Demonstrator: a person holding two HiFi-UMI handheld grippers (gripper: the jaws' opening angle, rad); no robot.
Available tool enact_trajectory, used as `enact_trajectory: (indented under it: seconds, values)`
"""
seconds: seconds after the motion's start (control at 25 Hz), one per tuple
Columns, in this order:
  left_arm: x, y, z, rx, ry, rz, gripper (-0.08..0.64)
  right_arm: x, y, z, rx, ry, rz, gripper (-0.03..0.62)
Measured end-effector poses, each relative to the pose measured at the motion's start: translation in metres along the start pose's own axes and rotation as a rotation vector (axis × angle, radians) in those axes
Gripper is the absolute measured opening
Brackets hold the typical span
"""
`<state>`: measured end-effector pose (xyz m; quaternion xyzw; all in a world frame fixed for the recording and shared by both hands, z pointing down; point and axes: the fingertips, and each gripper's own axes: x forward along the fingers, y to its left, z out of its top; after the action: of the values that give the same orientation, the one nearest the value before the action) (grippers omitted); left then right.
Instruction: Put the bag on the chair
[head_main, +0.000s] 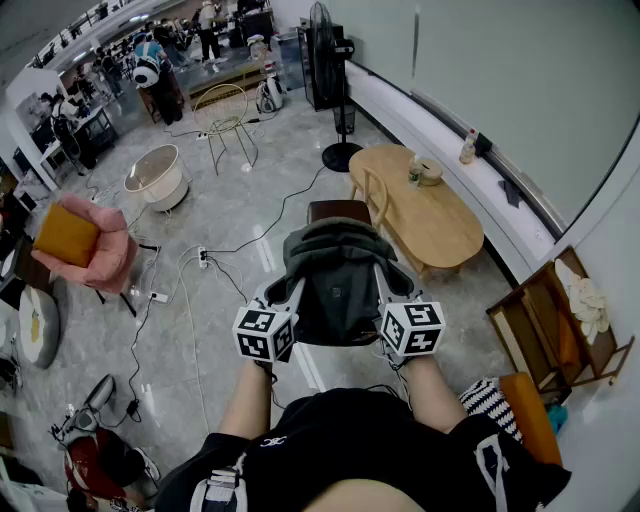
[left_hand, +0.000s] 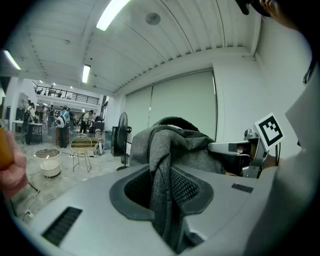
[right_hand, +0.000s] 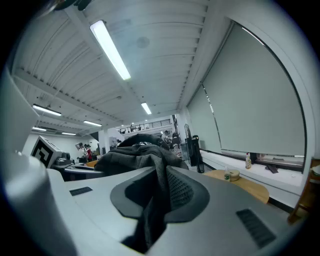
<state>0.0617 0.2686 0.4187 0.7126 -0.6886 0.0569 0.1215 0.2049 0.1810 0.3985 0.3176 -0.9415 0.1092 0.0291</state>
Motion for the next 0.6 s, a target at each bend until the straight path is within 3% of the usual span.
enact_trajectory:
  seconds: [0.28, 0.48, 0.6]
  values:
    - [-0.022, 0.019, -0.013, -0.018, 0.013, -0.01, 0.092, 0.001, 0.029, -0.014, 0.025, 0.027, -0.008, 0.068]
    - [-0.013, 0.024, -0.01, -0.022, 0.01, -0.031, 0.092, 0.008, 0.025, -0.012, 0.017, 0.025, -0.036, 0.069]
    - [-0.027, 0.046, -0.011, -0.032, 0.003, -0.059, 0.094, 0.015, 0.05, -0.013, 0.007, 0.016, -0.056, 0.069]
